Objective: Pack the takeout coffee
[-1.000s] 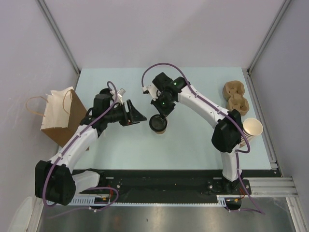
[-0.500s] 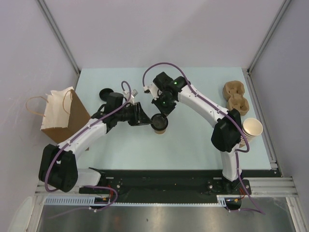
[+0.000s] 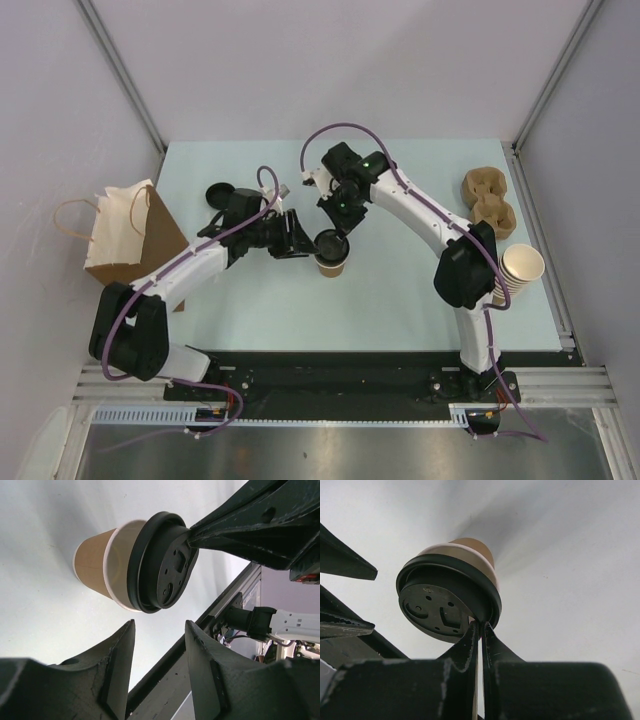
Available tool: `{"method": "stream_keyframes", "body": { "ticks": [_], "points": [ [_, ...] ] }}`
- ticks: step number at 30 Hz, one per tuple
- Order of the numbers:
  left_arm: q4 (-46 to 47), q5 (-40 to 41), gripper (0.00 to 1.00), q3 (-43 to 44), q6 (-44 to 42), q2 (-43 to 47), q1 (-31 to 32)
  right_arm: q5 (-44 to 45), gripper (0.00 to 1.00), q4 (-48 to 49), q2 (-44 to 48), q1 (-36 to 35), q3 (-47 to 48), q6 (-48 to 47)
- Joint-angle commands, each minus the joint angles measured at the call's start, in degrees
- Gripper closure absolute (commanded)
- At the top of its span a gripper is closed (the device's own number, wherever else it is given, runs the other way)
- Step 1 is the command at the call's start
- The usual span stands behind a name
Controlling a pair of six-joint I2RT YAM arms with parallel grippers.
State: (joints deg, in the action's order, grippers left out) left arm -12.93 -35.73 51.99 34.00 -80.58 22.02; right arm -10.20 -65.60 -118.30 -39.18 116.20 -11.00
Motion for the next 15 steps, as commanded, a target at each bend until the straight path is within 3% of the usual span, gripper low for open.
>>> {"method": "stream_keyframes", "body": {
  "ticks": [1,15],
  "points": [
    [1.4,-0.2,0.50,2.0,-1.0,0.1,0.5,-1.3,1.00,-1.0,0.2,-0.5,2.0,-0.2],
    [2.3,-0.4,0.51,1.5,-0.5,-1.1,0.5,-0.4,1.00,-1.3,-0.4,-0.5,2.0,-0.5]
  ]
}}
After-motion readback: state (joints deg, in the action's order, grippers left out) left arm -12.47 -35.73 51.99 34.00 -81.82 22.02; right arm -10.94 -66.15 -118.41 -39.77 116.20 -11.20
